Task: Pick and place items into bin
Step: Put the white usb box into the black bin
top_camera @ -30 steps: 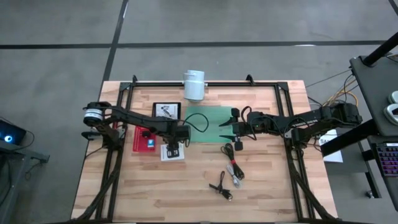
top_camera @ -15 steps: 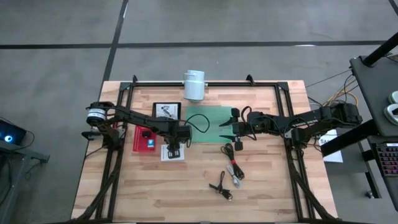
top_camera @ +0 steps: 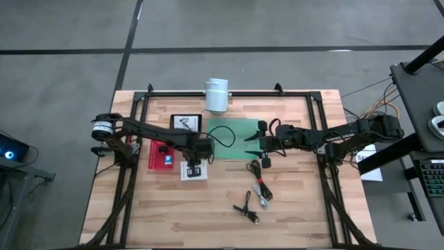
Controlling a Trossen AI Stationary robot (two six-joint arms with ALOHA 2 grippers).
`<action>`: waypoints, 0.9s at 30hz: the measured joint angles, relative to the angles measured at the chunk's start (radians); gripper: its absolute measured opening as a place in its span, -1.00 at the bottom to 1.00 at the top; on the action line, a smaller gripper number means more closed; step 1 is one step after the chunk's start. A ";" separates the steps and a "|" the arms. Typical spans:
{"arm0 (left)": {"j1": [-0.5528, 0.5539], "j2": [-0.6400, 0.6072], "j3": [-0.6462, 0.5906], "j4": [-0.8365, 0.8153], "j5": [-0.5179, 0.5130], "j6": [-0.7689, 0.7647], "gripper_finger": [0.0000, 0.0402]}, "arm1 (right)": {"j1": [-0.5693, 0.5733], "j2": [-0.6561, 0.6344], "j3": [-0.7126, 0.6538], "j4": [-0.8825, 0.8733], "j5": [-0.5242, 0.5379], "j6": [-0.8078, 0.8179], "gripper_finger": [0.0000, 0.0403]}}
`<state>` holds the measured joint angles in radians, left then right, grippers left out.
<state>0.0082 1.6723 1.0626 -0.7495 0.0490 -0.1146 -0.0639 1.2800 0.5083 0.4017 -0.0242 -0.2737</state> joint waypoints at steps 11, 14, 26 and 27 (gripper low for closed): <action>0.000 -0.054 0.143 -0.259 -0.386 0.107 -0.99 | 0.000 0.000 0.000 0.000 0.000 0.000 0.00; 0.003 -0.054 0.177 -0.268 -0.551 0.198 -1.00 | 0.000 0.000 0.000 0.000 0.000 0.000 0.00; 0.152 -0.055 0.190 -0.263 -0.780 0.342 -1.00 | 0.000 0.000 0.000 -0.001 0.000 0.000 0.00; 0.172 -0.055 0.187 -0.263 -0.779 0.342 -1.00 | 0.000 0.000 0.000 0.000 0.000 0.000 0.00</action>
<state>0.1804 1.6169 1.2501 -1.0130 -0.7301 0.2272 -0.0639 1.2800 0.5083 0.4013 -0.0242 -0.2734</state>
